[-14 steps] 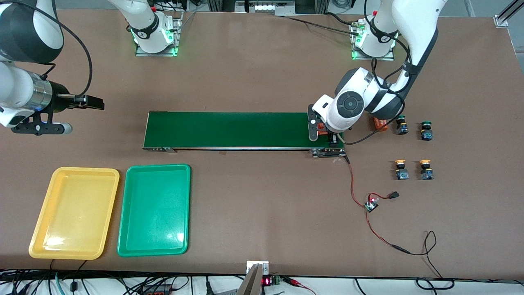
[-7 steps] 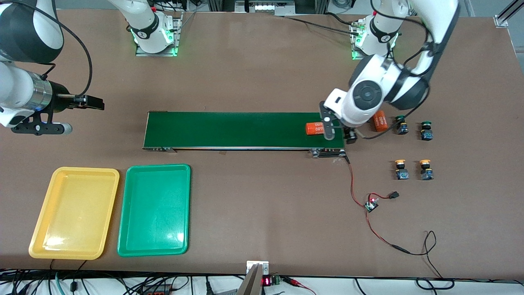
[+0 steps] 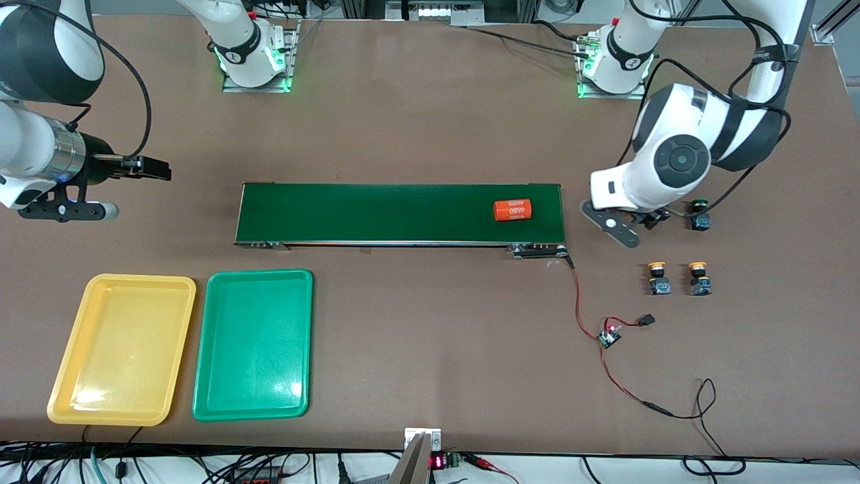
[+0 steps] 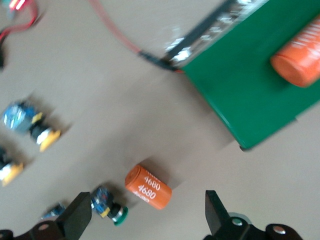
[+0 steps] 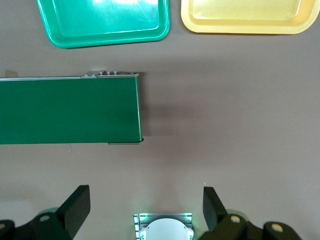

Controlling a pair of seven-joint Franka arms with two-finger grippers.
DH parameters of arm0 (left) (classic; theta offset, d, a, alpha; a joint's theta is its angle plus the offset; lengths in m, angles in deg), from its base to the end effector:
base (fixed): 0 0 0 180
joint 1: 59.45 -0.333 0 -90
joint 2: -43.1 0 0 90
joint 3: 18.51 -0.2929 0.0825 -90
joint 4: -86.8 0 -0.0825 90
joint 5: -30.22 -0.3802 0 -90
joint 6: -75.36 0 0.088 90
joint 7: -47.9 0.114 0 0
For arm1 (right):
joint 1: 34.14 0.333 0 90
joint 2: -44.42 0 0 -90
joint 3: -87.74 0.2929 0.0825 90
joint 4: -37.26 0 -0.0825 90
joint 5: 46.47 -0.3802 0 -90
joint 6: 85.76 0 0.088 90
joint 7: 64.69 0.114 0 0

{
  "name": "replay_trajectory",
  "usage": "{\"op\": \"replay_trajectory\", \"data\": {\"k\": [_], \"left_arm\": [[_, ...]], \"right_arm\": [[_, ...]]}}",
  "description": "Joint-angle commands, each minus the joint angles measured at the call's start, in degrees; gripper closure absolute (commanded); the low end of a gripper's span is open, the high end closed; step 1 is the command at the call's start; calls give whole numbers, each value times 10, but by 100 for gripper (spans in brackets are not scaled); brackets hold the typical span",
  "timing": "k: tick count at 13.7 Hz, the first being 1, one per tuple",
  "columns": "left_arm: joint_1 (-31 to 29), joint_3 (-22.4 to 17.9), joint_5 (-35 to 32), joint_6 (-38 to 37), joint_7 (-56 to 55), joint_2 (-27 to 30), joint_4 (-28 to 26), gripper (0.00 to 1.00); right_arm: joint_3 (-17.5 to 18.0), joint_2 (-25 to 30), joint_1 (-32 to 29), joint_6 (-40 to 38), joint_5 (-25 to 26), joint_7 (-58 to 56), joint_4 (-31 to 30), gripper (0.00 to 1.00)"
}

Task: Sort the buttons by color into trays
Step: 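Return the left gripper and grasp the second orange cylinder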

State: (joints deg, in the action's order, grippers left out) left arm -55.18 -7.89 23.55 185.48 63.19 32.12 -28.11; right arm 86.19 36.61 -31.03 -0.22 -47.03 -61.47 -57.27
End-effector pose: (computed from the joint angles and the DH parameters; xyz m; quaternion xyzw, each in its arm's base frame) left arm 0.5314 -0.1308 0.3170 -0.9485 0.2847 0.1350 0.0333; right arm 0.5616 0.0171 0.4768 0.9892 -0.0148 -0.1461 0.0031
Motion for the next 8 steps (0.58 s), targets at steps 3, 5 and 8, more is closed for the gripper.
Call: {"op": "replay_trajectory", "data": {"k": [3,5,8], "left_arm": [[-4,-23,2,-25,-166,-5,-29,0],[-5,-38,0,-25,-179,-12,-37,0],[-16,-44,-5,-19,-170,-11,-58,0]], "right_arm": [[1,3,-4,-3,-8,-10,-2,0],[1,3,-4,-3,-8,-10,-2,0],[1,3,-5,-3,-8,-10,-2,0]]}}
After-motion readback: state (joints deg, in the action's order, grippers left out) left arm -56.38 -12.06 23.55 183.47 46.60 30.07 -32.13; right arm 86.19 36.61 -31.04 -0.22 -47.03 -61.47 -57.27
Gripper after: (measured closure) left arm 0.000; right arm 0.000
